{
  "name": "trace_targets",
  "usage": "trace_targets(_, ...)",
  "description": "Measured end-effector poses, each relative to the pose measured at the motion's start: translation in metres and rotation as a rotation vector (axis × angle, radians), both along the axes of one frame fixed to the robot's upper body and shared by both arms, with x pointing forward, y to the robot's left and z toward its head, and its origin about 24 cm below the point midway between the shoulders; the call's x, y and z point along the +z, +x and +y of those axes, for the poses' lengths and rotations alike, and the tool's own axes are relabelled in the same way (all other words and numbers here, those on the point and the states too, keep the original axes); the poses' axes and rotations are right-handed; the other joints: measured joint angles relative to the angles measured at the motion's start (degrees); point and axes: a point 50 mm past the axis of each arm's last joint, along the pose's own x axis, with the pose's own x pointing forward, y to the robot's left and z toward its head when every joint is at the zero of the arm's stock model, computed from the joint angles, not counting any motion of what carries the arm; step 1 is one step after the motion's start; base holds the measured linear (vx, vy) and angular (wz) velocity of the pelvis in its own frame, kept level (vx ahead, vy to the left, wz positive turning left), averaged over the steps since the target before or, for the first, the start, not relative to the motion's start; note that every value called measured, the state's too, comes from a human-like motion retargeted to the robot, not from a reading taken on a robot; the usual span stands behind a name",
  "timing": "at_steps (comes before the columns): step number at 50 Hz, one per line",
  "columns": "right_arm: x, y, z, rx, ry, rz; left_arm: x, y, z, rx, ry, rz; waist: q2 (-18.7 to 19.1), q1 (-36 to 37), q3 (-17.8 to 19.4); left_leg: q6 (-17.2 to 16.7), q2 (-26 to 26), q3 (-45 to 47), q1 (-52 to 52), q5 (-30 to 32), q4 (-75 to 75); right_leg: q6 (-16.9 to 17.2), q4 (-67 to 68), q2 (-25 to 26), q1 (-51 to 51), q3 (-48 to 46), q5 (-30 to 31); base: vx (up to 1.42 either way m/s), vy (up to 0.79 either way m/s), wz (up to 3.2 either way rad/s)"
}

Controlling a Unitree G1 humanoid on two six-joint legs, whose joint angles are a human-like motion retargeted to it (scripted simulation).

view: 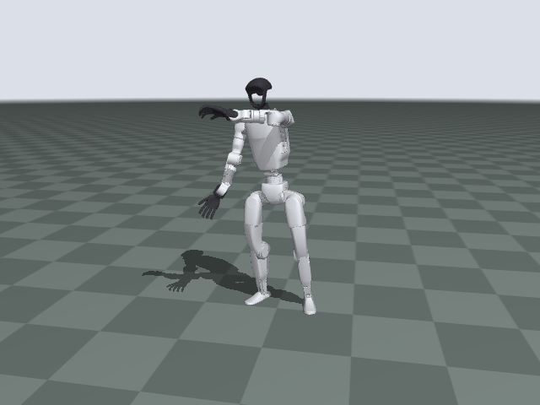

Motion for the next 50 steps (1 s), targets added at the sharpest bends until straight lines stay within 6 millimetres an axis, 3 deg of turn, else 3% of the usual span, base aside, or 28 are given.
trace_targets(3, -0.034, -0.107, -0.066, -0.208, -0.071, 0.256, -0.003, 0.009, 0.01, 0.045, 0.015, -0.018, 0.48, -2.4, 1.25, -0.63, 0.01, 0.41, -0.04, 0.11, -0.27, -0.09, -0.09, 0.05, -0.39, 0.38, 0.15, 0.0, 0.0, 0.0)
trace_targets(5, -0.032, -0.183, -0.108, -0.409, -0.13, 0.383, -0.003, 0.014, 0.019, 0.073, 0.016, -0.038, 0.73, -4.08, 2.05, -1.12, 0.02, 0.7, -0.12, 0.22, -0.4, -0.14, -0.19, 0.08, -0.65, 0.62, 0.31, 0.0, 0.0, 0.0)
trace_targets(9, 0.015, -0.317, -0.171, -0.768, -0.33, 0.6, 0.005, 0.021, 0.039, 0.119, -0.005, -0.122, 0.97, -7.0, 3.5, -2.25, 0.1, 1.49, -0.38, 0.53, -0.48, -0.13, -0.47, 0.15, -1.29, 1.22, 0.77, 0.0, 0.02, -0.15)
trace_targets(12, 0.065, -0.392, -0.192, -0.957, -0.479, 0.736, 0.011, 0.024, 0.051, 0.142, -0.025, -0.185, 1.02, -8.47, 4.26, -3.08, 0.19, 2.15, -0.74, 0.83, -0.43, -0.11, -0.7, 0.22, -1.91, 1.75, 1.17, -0.01, 0.02, -0.21)
trace_targets(14, 0.093, -0.425, -0.197, -1.06, -0.55, 0.785, 0.014, 0.025, 0.056, 0.152, -0.038, -0.212, 1.03, -9.09, 4.59, -3.51, 0.24, 2.5, -1.05, 1.04, -0.39, -0.1, -0.82, 0.26, -2.36, 2.05, 1.41, -0.01, 0.01, -0.09)
trace_targets(16, 0.114, -0.447, -0.199, -1.138, -0.599, 0.803, 0.017, 0.026, 0.059, 0.16, -0.049, -0.227, 1.04, -9.48, 4.82, -3.8, 0.26, 2.7, -1.39, 1.23, -0.37, -0.08, -0.9, 0.28, -2.78, 2.23, 1.61, 0.0, 0.0, 0.0)
trace_targets(18, 0.125, -0.458, -0.199, -1.183, -0.622, 0.801, 0.019, 0.027, 0.059, 0.164, -0.056, -0.23, 1.09, -9.61, 4.96, -3.97, 0.27, 2.71, -1.72, 1.37, -0.37, -0.03, -0.92, 0.28, -3.11, 2.25, 1.74, 0.0, 0.0, 0.0)
trace_targets(21, 0.121, -0.458, -0.197, -1.186, -0.607, 0.782, 0.02, 0.027, 0.051, 0.158, -0.06, -0.215, 1.32, -9.09, 4.96, -4.05, 0.24, 2.34, -2.15, 1.43, -0.41, 0.07, -0.88, 0.27, -3.37, 1.92, 1.77, 0.0, 0.0, 0.0)
trace_targets(25, 0.087, -0.427, -0.19, -1.12, -0.521, 0.724, 0.017, 0.023, 0.032, 0.111, -0.058, -0.183, 1.79, -7.04, 4.45, -3.83, 0.23, 1.56, -2.45, 1.26, -0.45, 0.19, -0.71, 0.27, -3.32, 1.21, 1.6, -0.01, 0.0, 0.09)
trace_targets(27, 0.058, -0.394, -0.184, -1.06, -0.447, 0.67, 0.014, 0.02, 0.02, 0.079, -0.053, -0.163, 1.94, -5.46, 3.98, -3.51, 0.24, 1.29, -2.39, 1.1, -0.46, 0.22, -0.59, 0.29, -3.19, 0.99, 1.49, 0.0, 0.0, 0.0)
trace_targets(29, 0.028, -0.346, -0.174, -0.975, -0.356, 0.6, 0.01, 0.017, 0.008, 0.052, -0.043, -0.135, 1.98, -3.58, 3.46, -3.03, 0.27, 1.22, -2.19, 0.92, -0.48, 0.25, -0.43, 0.32, -3.06, 0.97, 1.41, 0.0, 0.0, 0.0)
trace_targets(31, 0.002, -0.283, -0.159, -0.86, -0.26, 0.515, 0.005, 0.014, -0.005, 0.035, -0.024, -0.097, 1.92, -1.49, 2.9, -2.37, 0.31, 1.37, -1.85, 0.74, -0.5, 0.31, -0.24, 0.34, -2.95, 1.19, 1.36, 0.0, 0.0, 0.0)
trace_targets(33, -0.016, -0.204, -0.136, -0.717, -0.166, 0.402, 0.0, 0.012, -0.016, 0.03, 0.002, -0.055, 1.78, 0.63, 2.31, -1.56, 0.33, 1.7, -1.41, 0.57, -0.55, 0.41, -0.03, 0.36, -2.88, 1.61, 1.35, 0.0, 0.0, 0.0)
trace_targets(36, -0.008, -0.068, -0.081, -0.461, -0.034, 0.153, -0.004, 0.01, -0.028, 0.033, 0.045, -0.006, 1.59, 3.42, 1.33, -0.25, 0.3, 2.3, -0.73, 0.38, -0.67, 0.7, 0.27, 0.32, -2.82, 2.37, 1.39, -0.02, -0.02, -0.13)
trace_targets(39, 0.051, 0.057, -0.005, -0.215, 0.077, -0.164, 0.001, 0.003, -0.034, 0.021, 0.06, 0.001, 1.51, 5.66, 0.57, 0.8, 0.21, 2.6, -0.28, 0.31, -0.74, 1.04, 0.37, 0.25, -2.66, 2.77, 1.41, 0.0, 0.0, 0.0)
trace_targets(40, 0.08, 0.09, 0.023, -0.144, 0.111, -0.273, 0.005, 0.0, -0.035, 0.01, 0.055, 0.0, 1.48, 6.32, 0.31, 1.09, 0.16, 2.59, -0.18, 0.3, -0.75, 1.15, 0.37, 0.21, -2.57, 2.78, 1.42, 0.0, 0.0, 0.0)
trace_targets(42, 0.146, 0.136, 0.074, -0.046, 0.181, -0.482, 0.012, -0.008, -0.037, -0.028, 0.025, -0.004, 1.36, 7.46, -0.32, 1.49, 0.06, 2.3, -0.18, 0.33, -0.73, 1.26, 0.3, 0.11, -2.34, 2.51, 1.39, 0.0, -0.01, 0.09)
trace_targets(44, 0.211, 0.16, 0.117, 0.019, 0.245, -0.663, 0.019, -0.017, -0.037, -0.077, -0.013, -0.006, 1.13, 8.37, -1.17, 1.68, -0.05, 1.73, -0.37, 0.39, -0.66, 1.27, 0.2, -0.01, -2.08, 1.95, 1.33, 0.01, -0.02, 0.27)
trace_targets(47, 0.296, 0.169, 0.162, 0.079, 0.317, -0.861, 0.028, -0.03, -0.036, -0.141, -0.059, -0.013, 0.66, 9.3, -2.17, 1.71, -0.2, 0.47, -0.88, 0.47, -0.43, 0.99, -0.02, -0.15, -1.55, 0.67, 1.16, 0.02, -0.01, 0.4)
trace_targets(50, 0.352, 0.167, 0.188, 0.23, 0.202, -0.985, 0.032, -0.037, -0.033, -0.152, -0.045, -0.026, -0.17, 9.73, -2.98, 1.54, -0.36, -0.94, -1.37, 0.5, -0.1, 0.65, -0.17, -0.31, -0.89, -0.78, 0.98, 0.03, 0.0, 0.44)
